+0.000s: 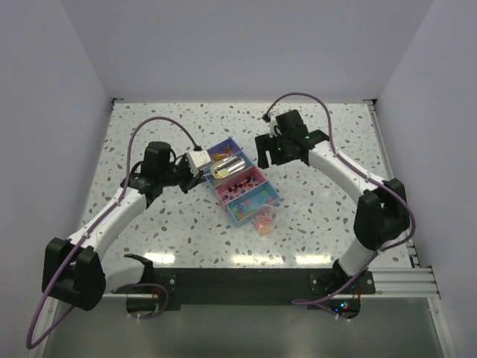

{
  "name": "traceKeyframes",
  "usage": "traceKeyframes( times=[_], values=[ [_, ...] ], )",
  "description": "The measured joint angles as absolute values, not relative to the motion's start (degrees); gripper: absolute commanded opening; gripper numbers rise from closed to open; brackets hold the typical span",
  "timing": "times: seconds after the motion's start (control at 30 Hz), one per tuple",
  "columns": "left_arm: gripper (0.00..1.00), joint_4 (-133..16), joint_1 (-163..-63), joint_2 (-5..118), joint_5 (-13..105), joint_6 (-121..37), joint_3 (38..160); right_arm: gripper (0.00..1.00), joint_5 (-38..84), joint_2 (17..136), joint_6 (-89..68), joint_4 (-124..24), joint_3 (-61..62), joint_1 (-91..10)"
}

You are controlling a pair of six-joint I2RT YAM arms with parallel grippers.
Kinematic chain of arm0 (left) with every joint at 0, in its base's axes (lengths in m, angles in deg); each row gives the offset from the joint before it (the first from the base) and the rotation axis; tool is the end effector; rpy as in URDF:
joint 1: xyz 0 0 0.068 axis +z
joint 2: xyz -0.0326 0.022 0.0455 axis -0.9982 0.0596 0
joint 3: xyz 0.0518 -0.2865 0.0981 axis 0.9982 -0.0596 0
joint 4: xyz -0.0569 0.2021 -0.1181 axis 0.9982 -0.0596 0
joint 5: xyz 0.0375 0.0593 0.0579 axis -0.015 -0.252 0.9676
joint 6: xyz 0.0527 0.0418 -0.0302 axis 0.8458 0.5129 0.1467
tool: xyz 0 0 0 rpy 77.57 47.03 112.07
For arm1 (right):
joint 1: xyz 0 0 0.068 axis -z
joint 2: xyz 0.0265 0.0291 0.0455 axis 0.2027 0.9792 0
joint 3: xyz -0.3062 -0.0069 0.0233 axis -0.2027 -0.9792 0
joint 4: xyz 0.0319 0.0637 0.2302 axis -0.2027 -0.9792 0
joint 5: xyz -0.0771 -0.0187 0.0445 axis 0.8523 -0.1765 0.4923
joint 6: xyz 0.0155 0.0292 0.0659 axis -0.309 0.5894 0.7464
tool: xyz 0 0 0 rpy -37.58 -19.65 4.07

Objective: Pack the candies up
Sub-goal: Scoop the fake candies from the storage box, then place the fake candies in the packing bottle.

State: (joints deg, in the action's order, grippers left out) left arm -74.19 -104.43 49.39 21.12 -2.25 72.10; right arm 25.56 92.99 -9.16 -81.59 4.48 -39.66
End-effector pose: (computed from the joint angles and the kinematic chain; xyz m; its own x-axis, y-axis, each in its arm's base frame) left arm 0.2174 -0.1056 0.2845 -0.1865 0.4728 -0.8612 0.8639 0.4963 0.0854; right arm 0.3288 0.1812 0.2934 -0.7497 -0.2372 -0.6178 -0.4170 0.8943 0.1626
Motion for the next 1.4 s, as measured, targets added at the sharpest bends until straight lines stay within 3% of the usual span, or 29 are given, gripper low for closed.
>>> traceKeyframes(
  times=[0.37, 0.77, 1.4],
  values=[
    [0.00, -89.9, -115.1, 46.5, 22.7, 5.8, 83.2, 0.84, 29.6, 79.0, -4.1, -80.7, -5.6, -33.4],
    [0.00, -100.5, -124.7, 46.5, 25.7, 9.9, 88.5, 0.84, 30.7, 76.8, -3.0, -80.3, -11.0, -33.3],
    [0.00, -112.2, -139.5, 53.9, 44.8, 11.3, 97.1, 0.84, 31.5, 76.8, -2.7, -79.0, -12.6, -32.6]
  ],
)
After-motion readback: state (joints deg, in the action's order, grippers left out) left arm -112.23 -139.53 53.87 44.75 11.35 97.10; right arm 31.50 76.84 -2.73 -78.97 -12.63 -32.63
